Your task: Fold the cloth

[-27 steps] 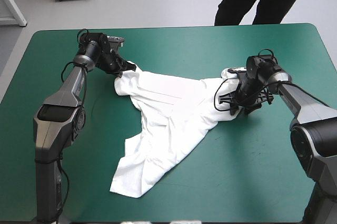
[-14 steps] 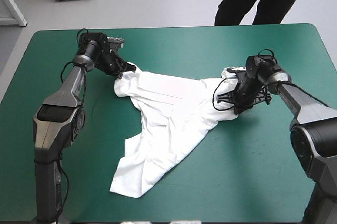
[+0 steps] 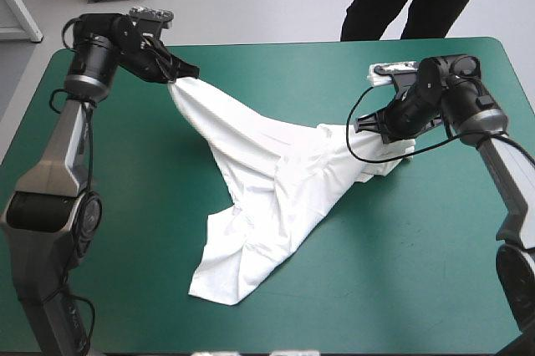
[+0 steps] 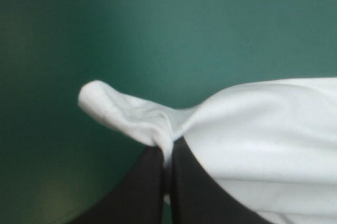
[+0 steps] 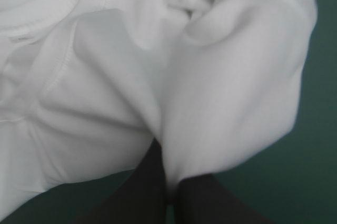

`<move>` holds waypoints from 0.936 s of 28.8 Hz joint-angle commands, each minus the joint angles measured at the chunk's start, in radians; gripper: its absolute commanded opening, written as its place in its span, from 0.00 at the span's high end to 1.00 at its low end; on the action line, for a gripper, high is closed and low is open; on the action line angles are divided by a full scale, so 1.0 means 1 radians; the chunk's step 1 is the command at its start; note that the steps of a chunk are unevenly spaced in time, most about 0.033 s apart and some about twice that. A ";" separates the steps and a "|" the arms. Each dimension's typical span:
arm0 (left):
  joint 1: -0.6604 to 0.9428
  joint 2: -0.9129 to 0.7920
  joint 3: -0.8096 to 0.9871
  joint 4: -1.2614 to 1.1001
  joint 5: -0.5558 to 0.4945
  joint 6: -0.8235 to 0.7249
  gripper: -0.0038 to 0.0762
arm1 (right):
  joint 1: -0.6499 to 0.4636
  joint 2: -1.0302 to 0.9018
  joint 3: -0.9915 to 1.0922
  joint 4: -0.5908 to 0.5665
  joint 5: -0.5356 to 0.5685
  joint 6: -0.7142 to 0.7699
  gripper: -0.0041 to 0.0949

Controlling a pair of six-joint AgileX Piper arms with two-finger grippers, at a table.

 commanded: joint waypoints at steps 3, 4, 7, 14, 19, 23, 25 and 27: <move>-0.001 -0.245 -0.033 -0.019 0.038 0.003 0.96 | -0.002 -0.138 -0.161 -0.010 0.020 -0.023 0.97; -0.001 -0.271 -0.033 -0.019 0.038 0.003 0.96 | -0.002 -0.153 -0.195 -0.010 0.028 -0.033 0.97; -0.001 -0.370 -0.033 -0.019 0.034 0.006 0.96 | -0.002 -0.194 -0.307 -0.010 0.048 -0.044 0.97; -0.001 -0.590 -0.033 -0.029 -0.058 0.013 0.96 | -0.002 -0.263 -0.558 -0.004 0.051 -0.081 0.97; -0.001 -0.727 -0.033 -0.092 -0.164 0.036 0.96 | -0.002 -0.295 -0.716 0.019 0.051 -0.114 0.97; -0.001 -0.804 -0.033 -0.136 -0.232 0.051 0.96 | -0.002 -0.310 -0.813 0.051 0.051 -0.128 0.97; -0.001 -0.831 -0.033 -0.151 -0.258 0.051 0.96 | -0.002 -0.320 -0.848 0.055 0.051 -0.130 0.97; -0.001 -0.850 -0.033 -0.153 -0.264 0.051 0.96 | -0.002 -0.329 -0.870 0.067 0.051 -0.130 0.97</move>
